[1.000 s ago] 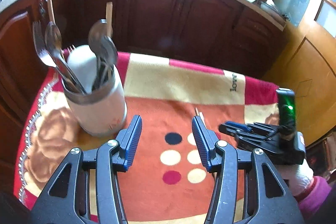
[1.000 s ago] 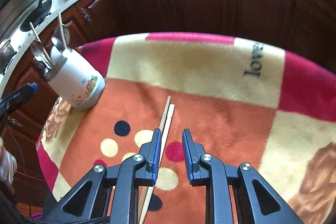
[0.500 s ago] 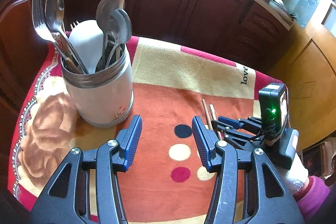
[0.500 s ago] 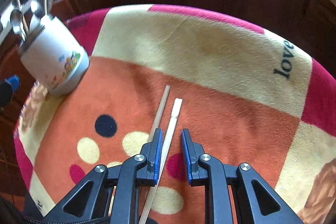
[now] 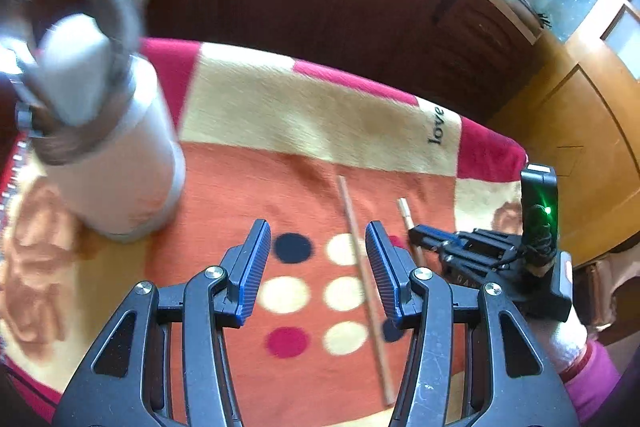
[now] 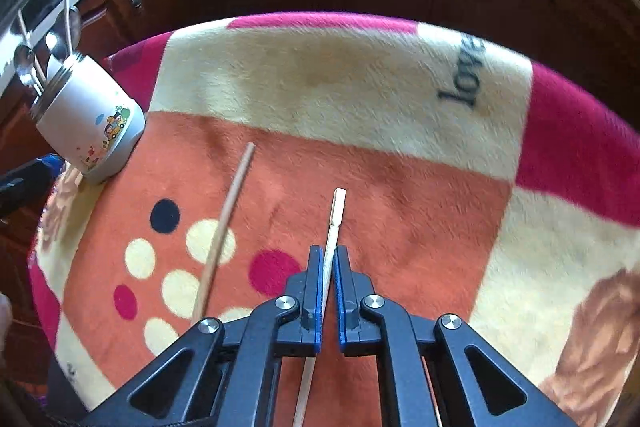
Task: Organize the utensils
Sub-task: 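Close the right tool on a light chopstick while the left tool grasps another chopstick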
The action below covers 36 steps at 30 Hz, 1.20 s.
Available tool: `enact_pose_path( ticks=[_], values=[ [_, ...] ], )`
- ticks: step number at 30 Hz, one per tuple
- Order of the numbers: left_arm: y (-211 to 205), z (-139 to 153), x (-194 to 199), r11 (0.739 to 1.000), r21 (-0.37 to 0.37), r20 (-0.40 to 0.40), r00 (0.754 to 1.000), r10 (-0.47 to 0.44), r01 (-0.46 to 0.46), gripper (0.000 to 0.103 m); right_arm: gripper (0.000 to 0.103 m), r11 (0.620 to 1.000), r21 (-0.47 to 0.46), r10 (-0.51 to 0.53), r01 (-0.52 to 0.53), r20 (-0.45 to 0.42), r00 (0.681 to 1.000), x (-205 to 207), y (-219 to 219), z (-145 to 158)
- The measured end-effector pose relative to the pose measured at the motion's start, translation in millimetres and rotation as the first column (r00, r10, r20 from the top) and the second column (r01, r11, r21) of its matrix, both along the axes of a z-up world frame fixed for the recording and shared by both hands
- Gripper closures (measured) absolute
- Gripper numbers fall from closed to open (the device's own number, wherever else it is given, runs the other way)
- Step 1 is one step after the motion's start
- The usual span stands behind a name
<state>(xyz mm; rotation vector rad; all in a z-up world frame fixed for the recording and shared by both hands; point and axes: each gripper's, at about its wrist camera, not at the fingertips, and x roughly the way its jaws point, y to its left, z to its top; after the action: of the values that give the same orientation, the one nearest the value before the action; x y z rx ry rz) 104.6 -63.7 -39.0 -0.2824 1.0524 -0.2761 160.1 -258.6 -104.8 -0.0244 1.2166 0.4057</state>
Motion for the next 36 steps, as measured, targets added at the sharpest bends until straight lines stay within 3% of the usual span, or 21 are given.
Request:
enact_pose_path(
  ticks=[5,15,17,18,21,22,29,36],
  values=[
    [-24,-21,29,0.999,-0.041,-0.073,0.997,-0.017,0.015,0.054,0.097,0.996,0.079,-0.031,0.032,-0.021,0.999,6,-15,2],
    [-55,-57,71,0.998,0.043,-0.140,0.990,-0.031,0.038,0.056,0.096,0.995,0.093,-0.022,0.024,-0.022,1.000,18,-22,-3],
    [-62,-68,75,0.997,0.054,-0.167,0.985,-0.046,0.055,0.065,0.096,0.995,0.093,-0.018,0.020,-0.022,1.000,20,-20,-8],
    [-63,-69,74,0.996,0.071,-0.142,0.989,-0.045,0.055,0.070,0.096,0.995,0.094,-0.016,0.017,-0.015,1.000,21,-19,-9],
    [-62,-72,74,0.993,0.101,-0.135,0.990,-0.041,0.055,0.096,0.096,0.996,0.085,-0.007,0.006,0.017,1.000,22,-14,-10],
    [-58,-72,74,0.995,0.086,-0.143,0.989,-0.040,0.053,0.096,0.096,0.996,0.084,-0.007,0.005,0.026,1.000,22,-14,-10],
    [-29,-52,53,0.999,0.031,-0.104,0.994,-0.039,0.042,0.099,0.098,0.989,0.145,-0.024,0.018,0.041,0.999,13,-22,3],
    [-14,1,19,1.000,0.008,0.019,0.999,-0.027,0.027,0.099,0.098,0.966,0.257,-0.046,0.019,0.100,0.994,-9,-35,47]
  ],
)
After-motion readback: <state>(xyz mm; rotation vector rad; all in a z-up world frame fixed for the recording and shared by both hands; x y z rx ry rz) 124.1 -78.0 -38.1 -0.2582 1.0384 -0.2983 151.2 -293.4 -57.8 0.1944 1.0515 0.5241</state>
